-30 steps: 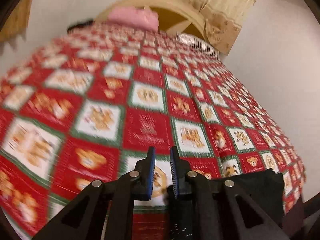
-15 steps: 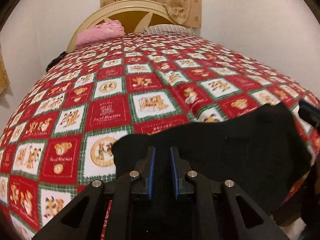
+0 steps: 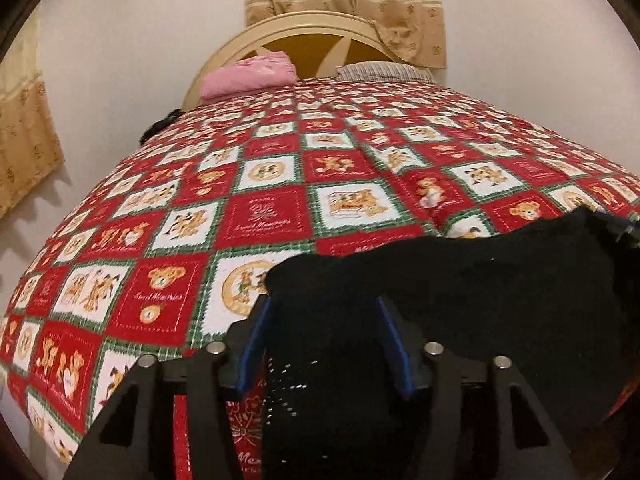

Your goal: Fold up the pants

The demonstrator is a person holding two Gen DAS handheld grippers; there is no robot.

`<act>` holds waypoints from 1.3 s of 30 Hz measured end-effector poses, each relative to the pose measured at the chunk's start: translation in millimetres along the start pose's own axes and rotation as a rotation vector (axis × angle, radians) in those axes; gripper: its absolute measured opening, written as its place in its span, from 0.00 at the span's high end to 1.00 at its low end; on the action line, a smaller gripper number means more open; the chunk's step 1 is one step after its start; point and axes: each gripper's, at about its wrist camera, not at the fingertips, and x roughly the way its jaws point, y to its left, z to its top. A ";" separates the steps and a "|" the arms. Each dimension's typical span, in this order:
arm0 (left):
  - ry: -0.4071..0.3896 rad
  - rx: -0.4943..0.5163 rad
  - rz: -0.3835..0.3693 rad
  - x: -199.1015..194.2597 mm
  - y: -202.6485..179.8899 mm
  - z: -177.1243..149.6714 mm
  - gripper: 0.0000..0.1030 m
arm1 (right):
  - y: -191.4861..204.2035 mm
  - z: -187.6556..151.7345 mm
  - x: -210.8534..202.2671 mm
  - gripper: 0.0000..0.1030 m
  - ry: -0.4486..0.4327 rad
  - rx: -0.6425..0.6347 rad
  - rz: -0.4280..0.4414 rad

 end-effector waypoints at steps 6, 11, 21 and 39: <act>0.036 -0.016 -0.050 -14.0 16.8 3.4 0.43 | -40.1 -8.4 -45.2 0.46 -0.096 0.237 0.071; -0.017 -0.081 -0.117 -34.8 38.6 4.6 0.29 | -47.6 -18.5 -74.1 0.27 -0.105 0.360 0.174; 0.133 -0.213 -0.217 -3.6 38.9 -23.3 0.25 | 0.2 -42.6 -42.2 0.27 0.036 0.219 0.087; 0.159 -0.203 -0.140 -5.1 32.4 -24.3 0.23 | 23.2 -48.7 -35.4 0.40 0.045 0.130 0.004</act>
